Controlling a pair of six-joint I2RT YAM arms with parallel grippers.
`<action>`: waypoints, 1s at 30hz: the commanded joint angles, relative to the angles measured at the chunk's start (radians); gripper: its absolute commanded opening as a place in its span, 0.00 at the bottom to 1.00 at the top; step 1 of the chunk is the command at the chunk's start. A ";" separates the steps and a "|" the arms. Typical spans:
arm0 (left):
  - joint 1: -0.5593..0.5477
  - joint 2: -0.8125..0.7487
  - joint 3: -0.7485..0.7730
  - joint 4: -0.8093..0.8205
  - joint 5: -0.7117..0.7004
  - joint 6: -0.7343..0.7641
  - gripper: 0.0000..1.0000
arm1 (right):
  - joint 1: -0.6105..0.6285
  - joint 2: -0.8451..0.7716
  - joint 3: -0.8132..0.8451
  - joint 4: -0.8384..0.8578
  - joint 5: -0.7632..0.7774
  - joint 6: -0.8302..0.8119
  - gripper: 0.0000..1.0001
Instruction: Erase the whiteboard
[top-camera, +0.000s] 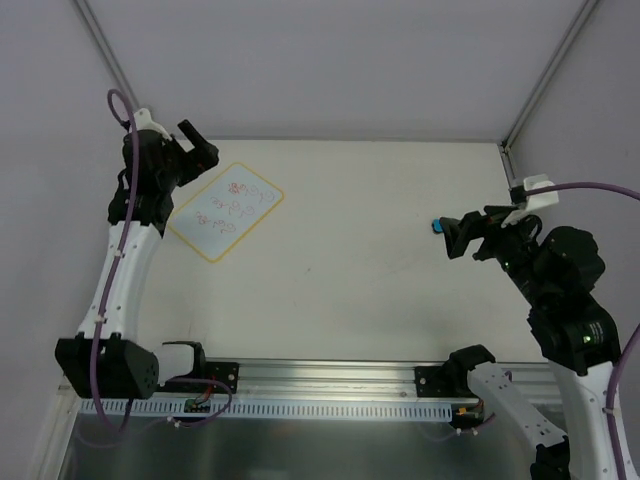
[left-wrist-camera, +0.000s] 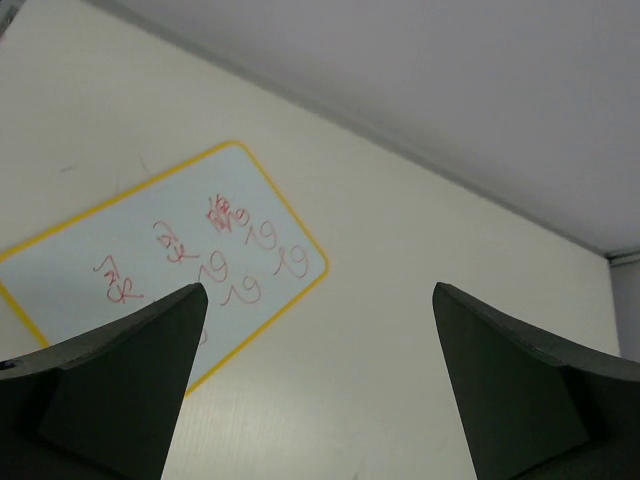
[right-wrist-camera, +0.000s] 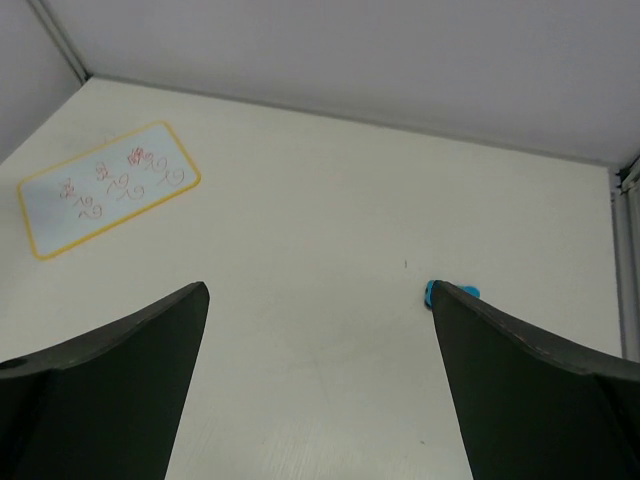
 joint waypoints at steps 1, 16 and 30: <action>0.003 0.122 0.043 -0.008 -0.054 -0.022 0.99 | 0.006 0.032 -0.052 -0.001 -0.067 0.022 0.99; 0.026 0.872 0.514 -0.008 -0.296 -0.095 0.99 | 0.006 0.110 -0.183 0.017 -0.182 -0.044 0.99; 0.078 1.111 0.637 -0.008 -0.340 -0.177 0.86 | 0.006 0.196 -0.189 0.020 -0.220 -0.034 0.99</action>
